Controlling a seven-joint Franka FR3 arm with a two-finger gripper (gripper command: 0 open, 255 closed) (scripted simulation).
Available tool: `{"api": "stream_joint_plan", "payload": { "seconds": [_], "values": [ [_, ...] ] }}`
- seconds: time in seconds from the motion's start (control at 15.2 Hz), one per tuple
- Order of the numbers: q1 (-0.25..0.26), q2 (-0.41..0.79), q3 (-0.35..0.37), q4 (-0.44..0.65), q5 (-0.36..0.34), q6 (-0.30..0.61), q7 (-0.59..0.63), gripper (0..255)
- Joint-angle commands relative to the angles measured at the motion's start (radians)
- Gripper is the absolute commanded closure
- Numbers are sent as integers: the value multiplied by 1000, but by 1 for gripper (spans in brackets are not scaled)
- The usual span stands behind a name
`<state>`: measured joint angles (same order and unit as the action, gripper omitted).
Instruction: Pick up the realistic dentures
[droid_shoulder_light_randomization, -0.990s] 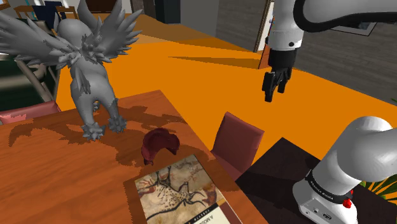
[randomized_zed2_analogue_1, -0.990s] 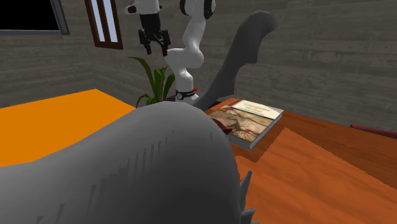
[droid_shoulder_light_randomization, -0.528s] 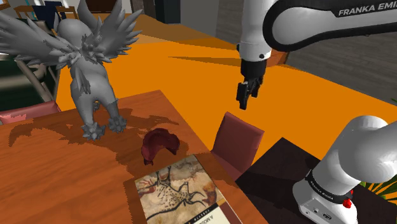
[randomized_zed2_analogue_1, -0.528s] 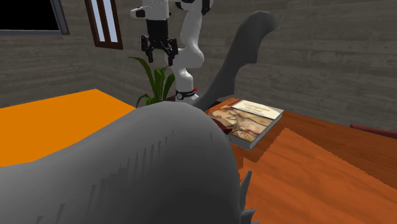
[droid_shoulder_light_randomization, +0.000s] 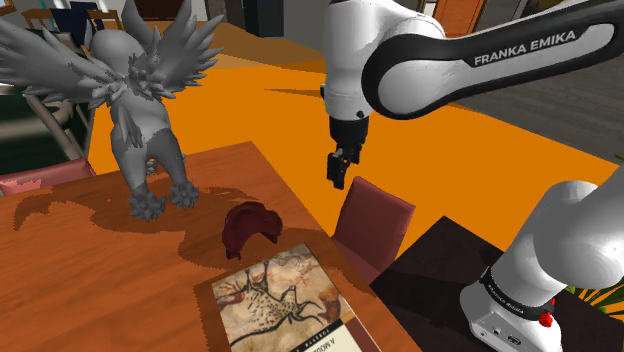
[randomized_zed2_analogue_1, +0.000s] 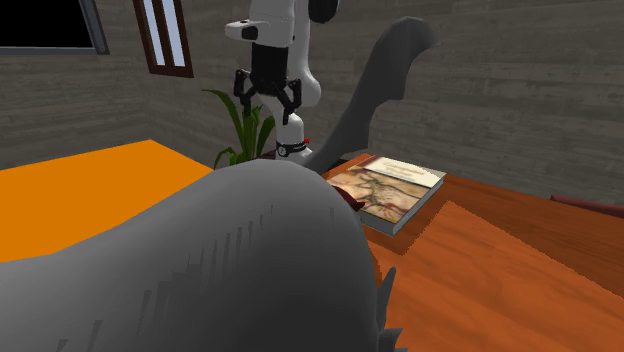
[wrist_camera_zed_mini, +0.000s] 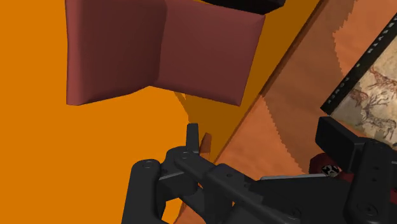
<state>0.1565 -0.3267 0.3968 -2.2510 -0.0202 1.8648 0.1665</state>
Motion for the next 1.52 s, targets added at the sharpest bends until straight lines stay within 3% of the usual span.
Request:
{"api": "stream_joint_plan", "payload": {
  "seconds": [0.0, 0.46, 0.79, 1.45],
  "values": [
    [6, 64, 35, 36, -39, 37, 16, 0],
    [48, 299, 149, 185, -228, 112, 115, 0],
    [115, 481, 195, 314, -403, 120, 192, 0],
    [129, 540, 184, 274, -459, 196, 246, 0]
  ]
}}
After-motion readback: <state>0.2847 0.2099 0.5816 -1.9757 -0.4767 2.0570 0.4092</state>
